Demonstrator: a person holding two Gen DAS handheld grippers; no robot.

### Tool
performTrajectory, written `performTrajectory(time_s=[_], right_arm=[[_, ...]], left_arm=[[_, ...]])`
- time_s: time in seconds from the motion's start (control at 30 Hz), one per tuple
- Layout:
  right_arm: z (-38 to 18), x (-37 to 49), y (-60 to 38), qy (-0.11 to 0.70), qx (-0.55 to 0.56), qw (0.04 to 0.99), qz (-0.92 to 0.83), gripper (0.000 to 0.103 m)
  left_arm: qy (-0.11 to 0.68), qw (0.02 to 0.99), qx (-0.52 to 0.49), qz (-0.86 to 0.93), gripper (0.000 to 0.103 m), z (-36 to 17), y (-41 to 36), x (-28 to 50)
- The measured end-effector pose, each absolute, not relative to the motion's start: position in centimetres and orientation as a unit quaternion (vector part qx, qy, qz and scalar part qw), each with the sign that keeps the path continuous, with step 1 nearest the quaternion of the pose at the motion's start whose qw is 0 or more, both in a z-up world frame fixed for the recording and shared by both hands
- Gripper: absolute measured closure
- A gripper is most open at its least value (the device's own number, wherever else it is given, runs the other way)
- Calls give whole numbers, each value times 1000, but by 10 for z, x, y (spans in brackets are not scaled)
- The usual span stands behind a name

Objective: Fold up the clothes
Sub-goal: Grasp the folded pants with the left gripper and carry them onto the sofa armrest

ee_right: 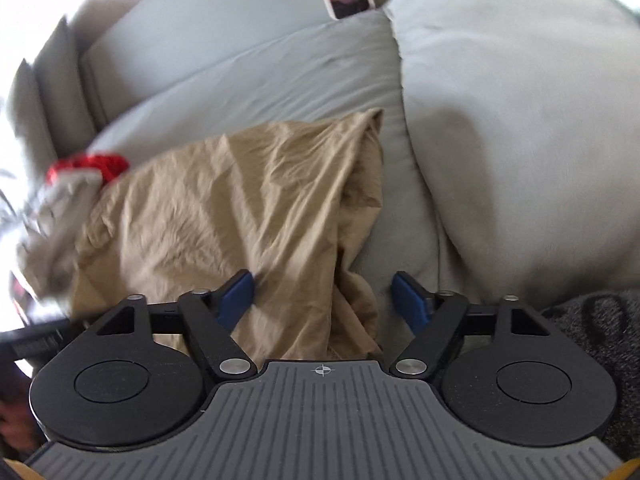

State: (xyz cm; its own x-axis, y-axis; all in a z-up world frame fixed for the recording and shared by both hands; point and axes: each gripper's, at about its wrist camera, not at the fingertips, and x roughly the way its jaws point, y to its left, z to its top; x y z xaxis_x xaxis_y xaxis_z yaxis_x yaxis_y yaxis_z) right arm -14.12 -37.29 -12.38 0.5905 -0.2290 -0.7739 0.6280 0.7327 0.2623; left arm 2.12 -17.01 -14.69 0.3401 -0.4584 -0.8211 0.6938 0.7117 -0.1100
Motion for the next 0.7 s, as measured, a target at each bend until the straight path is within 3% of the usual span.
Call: performTrajectory(time_s=[0.03,0.23,0.33,0.7], right_arm=[[-121,-141,-367,370,256,861,-236,69],[-113,-133,-350,379,209,873,-223,90],[-104,-134,-354,370,211,877,-221,94],[-25,-155,-390,291,134,906,-278,97]], left_arm=[[445,809,140,-356,56,-146,-171,18],[381,815,246,-361,80,-132,-181,-12],[374,815,255,-362,86,-120,-182,-18],[345,803,217,-436,89,-57,-237,-52]])
